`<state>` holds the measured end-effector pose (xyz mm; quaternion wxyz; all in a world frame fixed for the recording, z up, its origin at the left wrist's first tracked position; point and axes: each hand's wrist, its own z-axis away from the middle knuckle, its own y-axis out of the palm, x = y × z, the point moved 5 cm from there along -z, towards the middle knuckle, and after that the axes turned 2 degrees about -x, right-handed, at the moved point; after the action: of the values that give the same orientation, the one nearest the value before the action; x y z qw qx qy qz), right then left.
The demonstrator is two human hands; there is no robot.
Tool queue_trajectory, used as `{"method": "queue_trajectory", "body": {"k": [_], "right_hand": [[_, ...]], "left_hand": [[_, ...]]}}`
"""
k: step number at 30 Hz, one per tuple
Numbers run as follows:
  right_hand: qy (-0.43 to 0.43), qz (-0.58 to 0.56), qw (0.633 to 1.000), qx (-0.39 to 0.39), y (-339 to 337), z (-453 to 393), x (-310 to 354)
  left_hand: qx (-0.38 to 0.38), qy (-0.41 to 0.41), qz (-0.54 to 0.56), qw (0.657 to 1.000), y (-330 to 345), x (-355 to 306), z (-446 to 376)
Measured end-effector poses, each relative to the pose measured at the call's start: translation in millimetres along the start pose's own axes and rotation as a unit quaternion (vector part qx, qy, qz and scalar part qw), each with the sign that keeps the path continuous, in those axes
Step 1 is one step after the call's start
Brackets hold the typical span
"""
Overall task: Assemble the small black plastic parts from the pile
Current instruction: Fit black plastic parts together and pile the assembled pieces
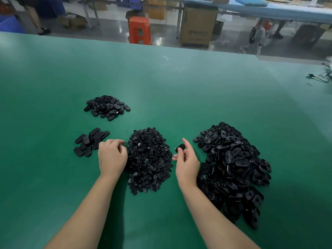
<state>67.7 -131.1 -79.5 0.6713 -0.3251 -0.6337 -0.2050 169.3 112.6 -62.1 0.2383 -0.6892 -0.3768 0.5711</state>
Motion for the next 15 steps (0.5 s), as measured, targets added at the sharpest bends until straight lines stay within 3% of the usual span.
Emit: {"method": "queue_trajectory", "body": {"k": [5, 15], "right_hand": [[-0.013, 0.039, 0.999, -0.001, 1, -1, -3], [-0.011, 0.068, 0.998, -0.003, 2, -1, -1]], "left_hand": [[0.036, 0.049, -0.006, 0.998, 8, -34, 2], [0.093, 0.033, -0.069, 0.993, 21, -42, 1]]}}
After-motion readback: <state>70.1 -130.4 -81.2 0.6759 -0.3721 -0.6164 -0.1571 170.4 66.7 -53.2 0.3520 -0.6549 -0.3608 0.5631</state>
